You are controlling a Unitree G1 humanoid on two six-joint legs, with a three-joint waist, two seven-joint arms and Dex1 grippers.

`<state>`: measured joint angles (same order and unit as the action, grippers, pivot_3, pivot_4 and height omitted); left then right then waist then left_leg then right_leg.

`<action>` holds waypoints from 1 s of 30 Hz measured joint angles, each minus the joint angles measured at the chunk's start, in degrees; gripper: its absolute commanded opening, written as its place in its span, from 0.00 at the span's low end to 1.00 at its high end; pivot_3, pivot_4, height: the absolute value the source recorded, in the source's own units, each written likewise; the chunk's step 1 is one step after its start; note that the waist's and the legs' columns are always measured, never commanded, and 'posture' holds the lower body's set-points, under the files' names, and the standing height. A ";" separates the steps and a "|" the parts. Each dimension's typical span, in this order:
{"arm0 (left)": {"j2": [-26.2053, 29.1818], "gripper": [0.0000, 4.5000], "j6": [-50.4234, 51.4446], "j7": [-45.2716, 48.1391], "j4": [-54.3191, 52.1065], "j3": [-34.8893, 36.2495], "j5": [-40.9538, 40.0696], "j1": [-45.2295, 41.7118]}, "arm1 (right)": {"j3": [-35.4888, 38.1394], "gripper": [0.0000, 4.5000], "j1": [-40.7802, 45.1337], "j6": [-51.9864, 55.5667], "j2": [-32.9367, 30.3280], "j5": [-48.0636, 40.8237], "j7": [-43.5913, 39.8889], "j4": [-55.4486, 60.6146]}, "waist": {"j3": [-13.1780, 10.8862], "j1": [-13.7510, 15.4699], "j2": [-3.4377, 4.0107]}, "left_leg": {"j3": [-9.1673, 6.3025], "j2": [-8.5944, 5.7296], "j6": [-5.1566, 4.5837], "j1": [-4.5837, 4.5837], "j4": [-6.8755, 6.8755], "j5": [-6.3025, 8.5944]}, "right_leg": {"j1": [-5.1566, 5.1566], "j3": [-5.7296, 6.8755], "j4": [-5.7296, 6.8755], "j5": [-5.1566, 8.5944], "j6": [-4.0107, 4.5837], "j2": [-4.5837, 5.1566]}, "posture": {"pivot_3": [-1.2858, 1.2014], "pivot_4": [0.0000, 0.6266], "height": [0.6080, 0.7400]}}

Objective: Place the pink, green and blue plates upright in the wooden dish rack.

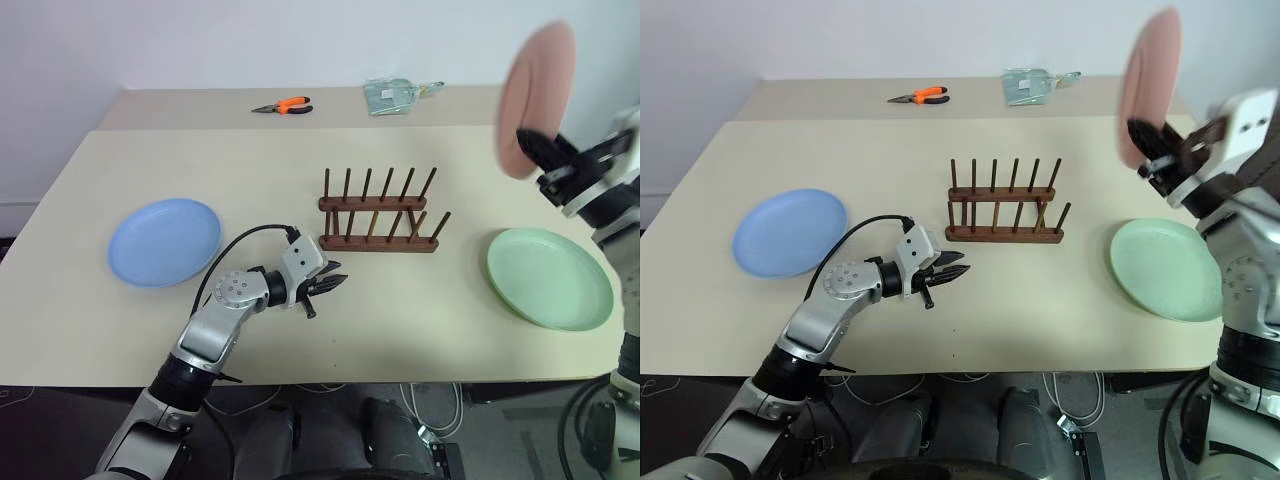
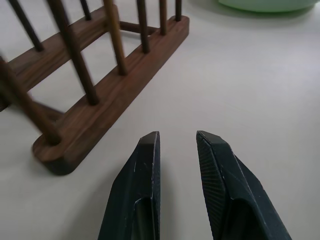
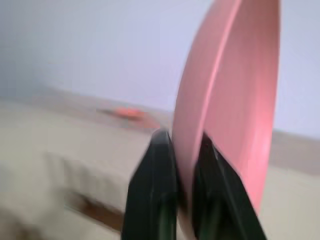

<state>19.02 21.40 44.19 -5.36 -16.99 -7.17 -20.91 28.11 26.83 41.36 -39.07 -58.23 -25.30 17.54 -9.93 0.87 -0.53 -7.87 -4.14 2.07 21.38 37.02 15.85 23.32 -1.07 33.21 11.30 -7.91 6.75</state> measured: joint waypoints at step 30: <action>1.24 0.25 0.66 0.88 -2.55 -0.29 -1.79 1.10 | 6.08 0.77 -12.24 1.45 -5.29 8.11 8.71 -4.83 | 0.01 0.73 -0.02 | 0.24 -0.07 -0.04 0.04 0.01 0.02 | 0.04 -0.09 -0.07 0.02 -0.05 0.04 | 0.52 0.24 1.00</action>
<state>20.26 22.05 45.07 -7.91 -17.28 -8.96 -19.81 34.18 14.59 42.81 -44.36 -50.12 -16.58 12.70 -9.92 1.61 -0.55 -7.63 -4.21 2.02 21.42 37.03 15.88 23.36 -1.16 33.14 11.32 -7.96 6.78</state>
